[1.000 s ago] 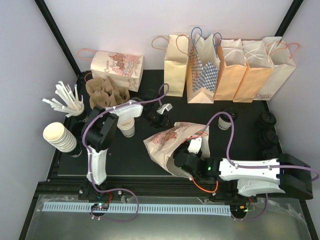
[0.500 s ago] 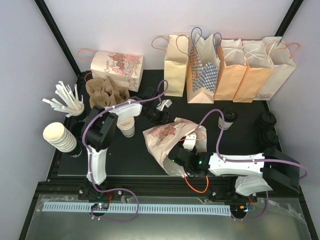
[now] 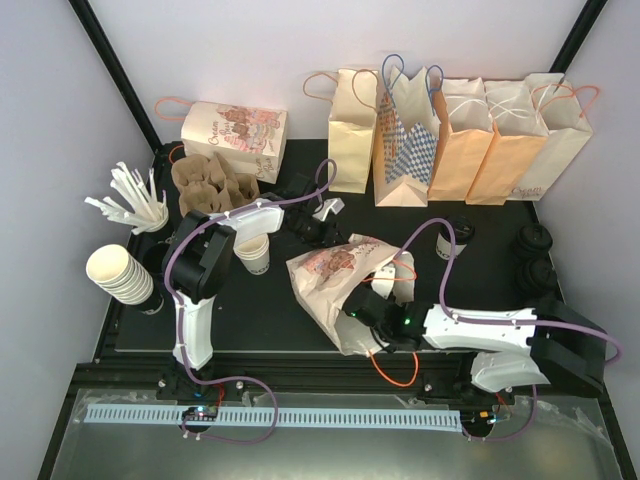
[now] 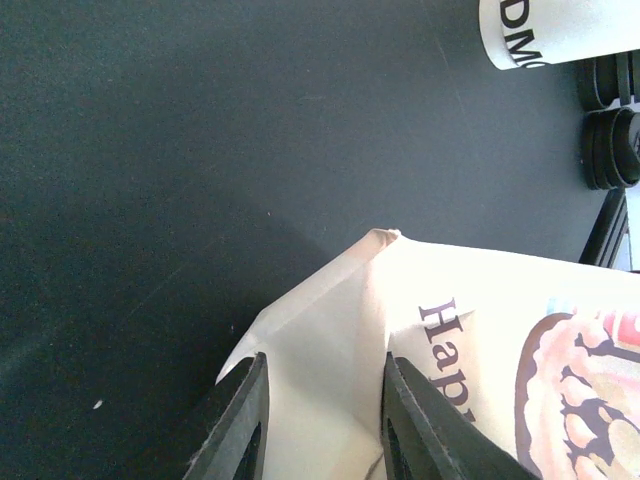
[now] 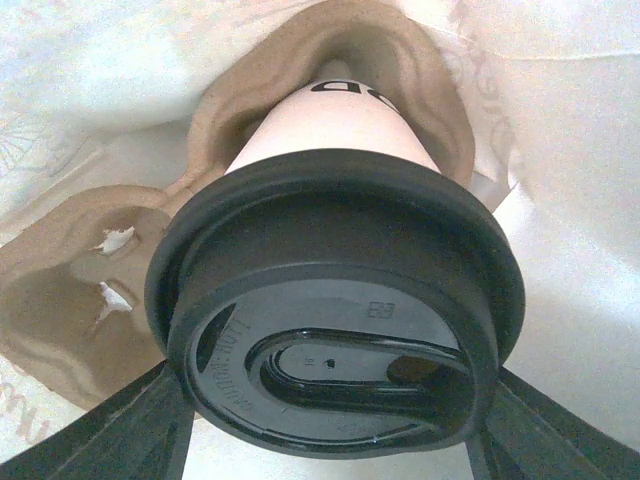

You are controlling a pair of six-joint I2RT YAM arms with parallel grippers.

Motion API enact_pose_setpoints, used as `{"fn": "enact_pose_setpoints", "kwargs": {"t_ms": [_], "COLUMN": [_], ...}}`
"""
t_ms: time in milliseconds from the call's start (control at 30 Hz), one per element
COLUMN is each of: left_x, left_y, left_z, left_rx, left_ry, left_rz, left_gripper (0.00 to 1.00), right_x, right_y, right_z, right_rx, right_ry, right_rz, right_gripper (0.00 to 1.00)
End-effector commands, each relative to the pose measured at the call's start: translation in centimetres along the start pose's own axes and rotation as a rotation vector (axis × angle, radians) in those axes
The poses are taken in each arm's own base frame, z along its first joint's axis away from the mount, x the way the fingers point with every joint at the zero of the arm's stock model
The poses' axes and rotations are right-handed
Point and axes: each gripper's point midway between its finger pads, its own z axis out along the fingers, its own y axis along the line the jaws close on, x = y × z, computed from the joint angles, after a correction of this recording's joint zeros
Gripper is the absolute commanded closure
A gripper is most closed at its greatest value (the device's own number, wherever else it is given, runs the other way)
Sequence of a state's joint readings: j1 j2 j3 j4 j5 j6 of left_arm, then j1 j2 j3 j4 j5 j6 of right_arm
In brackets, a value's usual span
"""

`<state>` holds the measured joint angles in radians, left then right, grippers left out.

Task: Pack the takeout coffee

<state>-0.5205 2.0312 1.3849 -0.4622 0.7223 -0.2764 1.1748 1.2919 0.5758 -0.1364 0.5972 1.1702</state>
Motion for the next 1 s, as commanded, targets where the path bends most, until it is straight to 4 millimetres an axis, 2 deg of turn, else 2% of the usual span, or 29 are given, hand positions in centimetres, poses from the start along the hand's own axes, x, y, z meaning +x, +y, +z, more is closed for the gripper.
{"fn": "enact_pose_setpoints", "kwargs": {"t_ms": [0, 133, 400, 567, 767, 967], "left_x": [7.6, 7.8, 8.2, 8.2, 8.5, 8.5], "left_y": [0.4, 0.4, 0.3, 0.3, 0.4, 0.0], "left_z": [2.6, 2.6, 2.4, 2.4, 2.4, 2.5], "left_rx": [0.035, 0.035, 0.037, 0.036, 0.037, 0.049], "left_ry": [0.256, 0.267, 0.281, 0.285, 0.291, 0.293], "left_rz": [-0.119, -0.117, -0.114, -0.117, -0.120, -0.118], "left_gripper": [0.67, 0.67, 0.67, 0.67, 0.67, 0.68], "right_x": [1.5, -0.3, -3.7, -2.9, -3.1, -2.1], "right_y": [-5.7, -6.1, -5.5, -5.5, -5.5, -5.7], "right_z": [1.1, 0.9, 0.8, 2.5, 2.7, 4.3], "right_rx": [0.162, 0.182, 0.213, 0.199, 0.159, 0.175], "right_ry": [0.073, 0.025, -0.051, 0.029, 0.041, 0.137], "right_rz": [-0.056, -0.058, -0.124, -0.137, -0.109, -0.145], "right_gripper": [0.66, 0.66, 0.65, 0.66, 0.65, 0.66]}}
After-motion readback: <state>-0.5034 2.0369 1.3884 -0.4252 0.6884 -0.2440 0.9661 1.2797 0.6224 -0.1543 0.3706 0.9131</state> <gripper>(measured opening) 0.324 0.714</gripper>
